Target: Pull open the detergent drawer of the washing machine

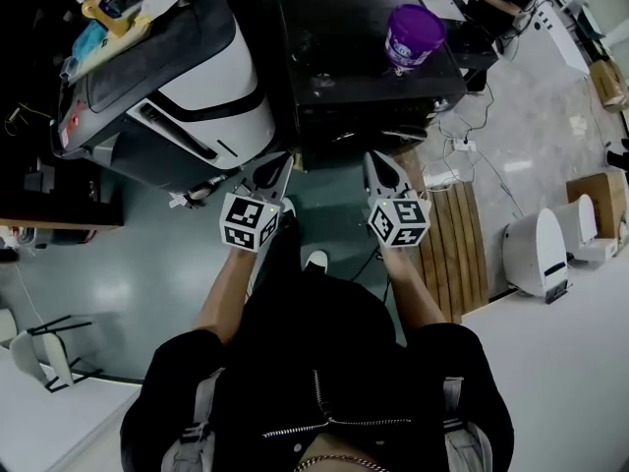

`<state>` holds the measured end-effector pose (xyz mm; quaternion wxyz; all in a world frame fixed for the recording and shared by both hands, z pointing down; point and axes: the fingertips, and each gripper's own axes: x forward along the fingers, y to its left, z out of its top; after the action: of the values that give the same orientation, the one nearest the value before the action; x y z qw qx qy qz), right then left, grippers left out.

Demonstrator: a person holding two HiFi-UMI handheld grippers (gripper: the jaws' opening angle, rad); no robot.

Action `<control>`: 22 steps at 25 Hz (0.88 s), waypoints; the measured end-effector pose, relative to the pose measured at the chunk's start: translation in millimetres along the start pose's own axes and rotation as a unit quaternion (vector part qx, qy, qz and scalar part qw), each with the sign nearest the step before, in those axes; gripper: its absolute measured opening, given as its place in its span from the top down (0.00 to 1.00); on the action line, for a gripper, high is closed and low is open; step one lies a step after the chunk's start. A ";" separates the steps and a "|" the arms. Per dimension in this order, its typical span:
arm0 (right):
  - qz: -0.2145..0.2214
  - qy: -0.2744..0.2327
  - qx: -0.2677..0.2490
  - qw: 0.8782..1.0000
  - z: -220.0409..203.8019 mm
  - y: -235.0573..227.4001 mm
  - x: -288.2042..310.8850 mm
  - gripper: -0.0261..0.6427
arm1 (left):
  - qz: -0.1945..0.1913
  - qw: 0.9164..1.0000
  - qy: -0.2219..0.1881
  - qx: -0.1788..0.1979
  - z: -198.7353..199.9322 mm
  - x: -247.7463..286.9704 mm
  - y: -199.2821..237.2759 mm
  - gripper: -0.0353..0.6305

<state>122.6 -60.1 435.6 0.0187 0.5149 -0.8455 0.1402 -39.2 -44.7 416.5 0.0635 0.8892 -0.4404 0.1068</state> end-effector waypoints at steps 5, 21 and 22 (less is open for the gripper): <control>0.003 0.001 0.010 1.000 0.2 0.3 17.3 0.95 | -0.008 1.000 -0.003 -0.006 -2.3 15.2 12.3 0.91; -0.004 0.035 0.031 0.999 -14.3 -13.1 101.0 0.95 | -0.043 0.998 0.027 -0.022 -16.9 82.6 68.7 0.91; -0.005 0.039 0.034 0.999 -18.4 -13.9 103.9 0.95 | -0.045 0.998 0.030 -0.023 -19.2 85.2 70.1 0.91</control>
<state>84.0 -151.2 474.6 0.0354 0.5134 -0.8364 0.1887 -47.4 -148.6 457.4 0.1021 0.9027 -0.4003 0.1204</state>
